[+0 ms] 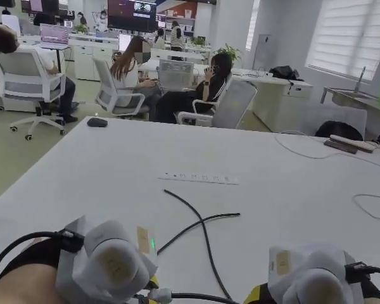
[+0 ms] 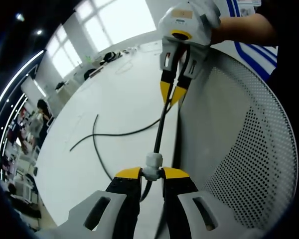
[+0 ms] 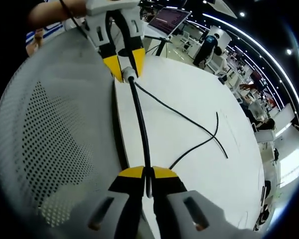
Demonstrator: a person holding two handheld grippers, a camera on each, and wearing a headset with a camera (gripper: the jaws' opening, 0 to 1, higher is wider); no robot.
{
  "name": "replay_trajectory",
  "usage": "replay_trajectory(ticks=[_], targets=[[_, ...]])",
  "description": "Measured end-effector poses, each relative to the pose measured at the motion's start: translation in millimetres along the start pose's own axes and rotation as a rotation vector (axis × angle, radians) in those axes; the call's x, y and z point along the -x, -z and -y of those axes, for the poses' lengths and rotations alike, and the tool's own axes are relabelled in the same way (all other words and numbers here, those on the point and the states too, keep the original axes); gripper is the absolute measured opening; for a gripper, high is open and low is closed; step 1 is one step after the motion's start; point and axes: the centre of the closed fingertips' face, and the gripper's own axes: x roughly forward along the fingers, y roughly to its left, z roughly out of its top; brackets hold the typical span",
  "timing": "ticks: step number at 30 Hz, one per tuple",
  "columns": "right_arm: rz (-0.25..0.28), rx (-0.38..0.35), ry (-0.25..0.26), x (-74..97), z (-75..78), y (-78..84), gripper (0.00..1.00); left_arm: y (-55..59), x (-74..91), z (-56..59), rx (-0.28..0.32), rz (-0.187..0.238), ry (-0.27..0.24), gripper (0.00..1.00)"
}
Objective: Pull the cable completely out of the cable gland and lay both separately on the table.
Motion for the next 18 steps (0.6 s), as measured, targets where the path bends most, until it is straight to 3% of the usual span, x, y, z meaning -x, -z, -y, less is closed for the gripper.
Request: replay_trajectory(ticks=[5,13,16,18], targets=[[-0.036,-0.029,0.011,2.2,8.2,19.0,0.03,0.9,-1.1,2.5,0.003,-0.001,0.004,0.16],[-0.145,-0.133,0.057,2.6,22.1,61.0,0.04,1.9,-1.6,4.3,0.018,-0.001,0.004,0.16],[-0.158,-0.168,0.025,1.6,15.0,62.3,0.05,1.2,-2.8,6.7,0.021,-0.002,0.002,0.16],[-0.171,-0.126,0.031,2.6,12.5,57.4,0.07,1.5,-4.1,7.7,0.016,-0.009,-0.002,0.16]])
